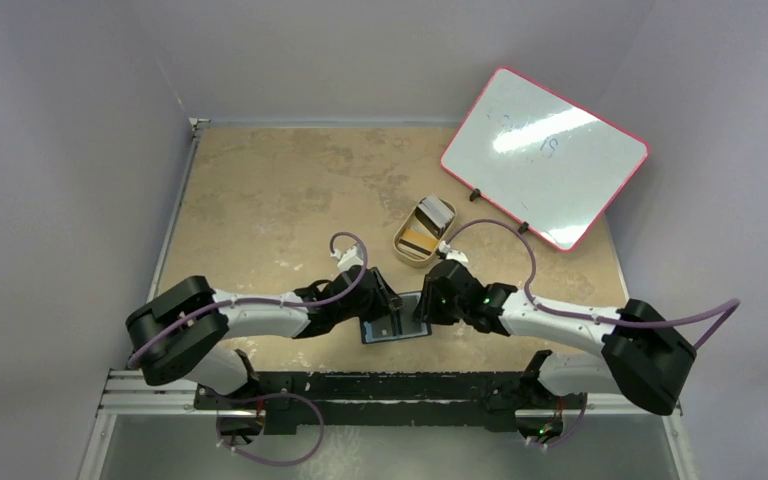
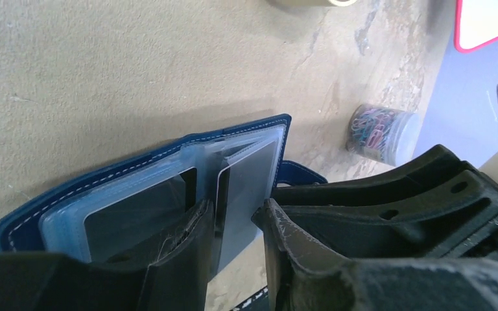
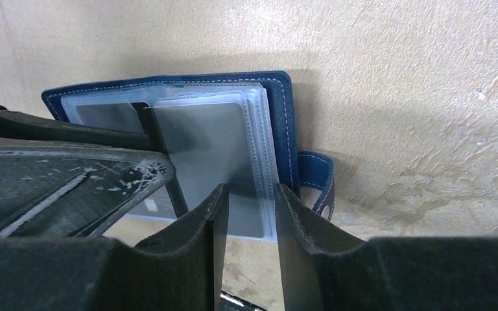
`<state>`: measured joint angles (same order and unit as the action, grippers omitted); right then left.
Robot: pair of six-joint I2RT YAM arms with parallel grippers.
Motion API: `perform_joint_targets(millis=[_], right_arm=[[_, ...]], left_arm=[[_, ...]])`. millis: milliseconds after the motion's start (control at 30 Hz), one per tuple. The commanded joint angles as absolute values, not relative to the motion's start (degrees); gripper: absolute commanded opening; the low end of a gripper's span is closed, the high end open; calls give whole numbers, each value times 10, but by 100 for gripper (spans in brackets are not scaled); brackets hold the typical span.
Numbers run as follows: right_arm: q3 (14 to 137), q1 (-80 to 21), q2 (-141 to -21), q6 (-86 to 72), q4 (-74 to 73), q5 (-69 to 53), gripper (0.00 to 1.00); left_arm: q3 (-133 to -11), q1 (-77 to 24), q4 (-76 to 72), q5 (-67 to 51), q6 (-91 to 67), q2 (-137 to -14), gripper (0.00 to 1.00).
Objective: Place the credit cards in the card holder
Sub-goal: Insert the credit card into the card holder, then turn over the card slot in the card holder.
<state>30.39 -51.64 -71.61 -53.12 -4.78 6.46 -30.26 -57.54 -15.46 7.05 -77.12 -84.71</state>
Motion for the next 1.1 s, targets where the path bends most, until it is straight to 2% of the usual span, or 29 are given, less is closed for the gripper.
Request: perform_joint_targets(millis=[0, 500, 767, 1067], right_arm=[[317, -516, -698, -537, -59, 70, 34], [365, -517, -708, -517, -95, 78, 34], [404, -517, -708, -500, -83, 60, 33], [435, -518, -804, -466, -35, 28, 28]], left_arm=[[-333, -579, -88, 96, -745, -796, 34], [-287, -515, 62, 94, -709, -680, 39], [-222, -457, -11, 19, -705, -636, 41], [-186, -440, -74, -13, -705, -657, 42]])
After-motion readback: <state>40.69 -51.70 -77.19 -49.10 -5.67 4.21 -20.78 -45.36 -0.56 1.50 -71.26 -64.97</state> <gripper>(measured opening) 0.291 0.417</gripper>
